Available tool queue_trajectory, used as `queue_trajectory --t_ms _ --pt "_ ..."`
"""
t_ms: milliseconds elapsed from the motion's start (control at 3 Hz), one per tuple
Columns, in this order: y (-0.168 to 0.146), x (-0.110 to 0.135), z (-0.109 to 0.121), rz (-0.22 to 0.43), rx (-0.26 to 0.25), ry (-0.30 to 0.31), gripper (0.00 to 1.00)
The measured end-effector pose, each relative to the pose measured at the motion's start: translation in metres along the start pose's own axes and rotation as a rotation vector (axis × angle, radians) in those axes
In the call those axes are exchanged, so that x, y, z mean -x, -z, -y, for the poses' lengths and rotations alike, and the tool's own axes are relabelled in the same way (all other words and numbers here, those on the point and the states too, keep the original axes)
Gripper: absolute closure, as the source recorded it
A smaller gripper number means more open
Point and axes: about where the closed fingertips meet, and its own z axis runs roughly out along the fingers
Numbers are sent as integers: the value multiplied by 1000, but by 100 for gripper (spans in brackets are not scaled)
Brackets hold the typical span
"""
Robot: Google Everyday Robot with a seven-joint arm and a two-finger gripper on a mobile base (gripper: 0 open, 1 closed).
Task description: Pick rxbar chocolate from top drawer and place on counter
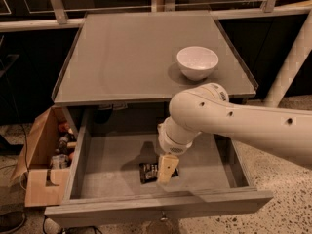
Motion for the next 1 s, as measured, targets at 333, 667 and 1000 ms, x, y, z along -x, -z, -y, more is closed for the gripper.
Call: queue_trajectory --t_ms 333,667,1000 --pt "-1 0 0 0 1 0 0" --pt "-20 3 -10 18 32 -18 0" --pt "-20 3 -10 18 32 -18 0"
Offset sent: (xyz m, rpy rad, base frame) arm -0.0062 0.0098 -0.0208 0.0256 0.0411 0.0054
